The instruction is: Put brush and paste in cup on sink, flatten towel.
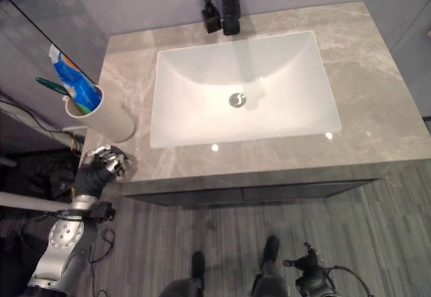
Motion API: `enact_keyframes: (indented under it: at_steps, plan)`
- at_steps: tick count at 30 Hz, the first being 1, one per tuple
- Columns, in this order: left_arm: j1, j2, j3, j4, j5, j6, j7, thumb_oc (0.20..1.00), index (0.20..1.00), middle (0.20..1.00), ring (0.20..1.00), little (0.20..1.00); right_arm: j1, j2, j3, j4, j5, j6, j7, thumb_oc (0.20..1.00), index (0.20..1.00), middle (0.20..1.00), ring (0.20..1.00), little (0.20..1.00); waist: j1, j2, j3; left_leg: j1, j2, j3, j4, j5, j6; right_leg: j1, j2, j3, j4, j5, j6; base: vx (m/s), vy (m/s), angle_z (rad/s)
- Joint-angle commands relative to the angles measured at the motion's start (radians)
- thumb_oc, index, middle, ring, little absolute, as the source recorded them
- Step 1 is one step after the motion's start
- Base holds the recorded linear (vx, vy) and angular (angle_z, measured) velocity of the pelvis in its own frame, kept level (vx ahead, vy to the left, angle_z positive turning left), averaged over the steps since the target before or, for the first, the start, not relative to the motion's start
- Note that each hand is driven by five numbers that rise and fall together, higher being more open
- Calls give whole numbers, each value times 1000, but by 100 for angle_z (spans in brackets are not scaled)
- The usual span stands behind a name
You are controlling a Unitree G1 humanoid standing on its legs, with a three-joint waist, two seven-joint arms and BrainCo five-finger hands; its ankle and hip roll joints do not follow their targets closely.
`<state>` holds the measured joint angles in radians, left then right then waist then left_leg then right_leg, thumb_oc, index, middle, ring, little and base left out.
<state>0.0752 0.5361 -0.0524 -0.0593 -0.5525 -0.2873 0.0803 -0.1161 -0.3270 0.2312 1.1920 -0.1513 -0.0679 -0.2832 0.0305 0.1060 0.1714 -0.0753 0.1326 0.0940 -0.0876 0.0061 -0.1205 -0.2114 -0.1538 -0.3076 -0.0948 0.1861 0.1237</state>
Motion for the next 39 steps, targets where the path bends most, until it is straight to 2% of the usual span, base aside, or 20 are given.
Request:
enact_keyframes:
  at_steps: [1, 8, 13, 27, 31, 34, 39]
  plan:
    - [-21, -8, 44, -24, -40, -29, 24, 200, 200, 200, 200, 200, -56, -8, 44, 8, 9, 4, -15, 1000, 1000, 1000, 1000, 1000, -20, -36, 26, -54, -37, -6, 0, 86, 21, 126, -12, 5, 30, -104, 37, 33, 7, 0]
    - [-39, -2, 50, 16, -58, -16, 31, 200, 200, 200, 200, 200, -66, -7, 45, 14, 22, 9, -10, 1000, 1000, 1000, 1000, 1000, -20, -32, 30, -67, -39, -12, 0, 89, 21, 115, -14, -2, 37, -107, 36, 31, 1, 2]
    - [-82, 34, 37, 48, -112, -1, 18, 200, 200, 200, 200, 200, -82, -15, 60, -15, 28, 8, -5, 1000, 1000, 1000, 1000, 1000, -30, -24, 39, -81, -40, -9, 0, 95, 18, 99, -12, 5, 34, -98, 36, 0, 0, 0]
    - [-233, 119, 43, 117, -167, -6, 65, 200, 200, 200, 200, 200, -77, -41, 54, 1, 42, 18, 0, 1000, 1000, 1000, 1000, 1000, -62, -14, 49, -88, -40, 15, 0, 95, 15, 76, -13, 39, 19, -78, 39, -9, 9, -4]
    - [-276, 145, 44, 162, -178, -10, 79, 200, 200, 200, 200, 200, -75, -40, 59, -2, 45, 17, 2, 1000, 1000, 1000, 1000, 1000, -70, -15, 52, -91, -37, 21, 0, 97, 15, 67, -11, 47, 17, -74, 40, -20, 10, -5]
    - [-385, 170, 38, 247, -182, -26, 128, 200, 200, 200, 200, 200, -81, -33, 71, -3, 59, 16, 0, 1000, 1000, 1000, 1000, 1000, -84, -23, 59, -99, -35, 28, 0, 98, 12, 52, -7, 59, 16, -68, 42, -36, 4, -9]
    - [-351, 157, 49, 200, -191, -29, 115, 200, 200, 200, 200, 200, -79, -30, 64, -3, 67, 17, -2, 1000, 1000, 1000, 1000, 1000, -82, -25, 62, -101, -35, 29, 0, 98, 13, 48, -6, 63, 16, -66, 41, -16, -3, -10]
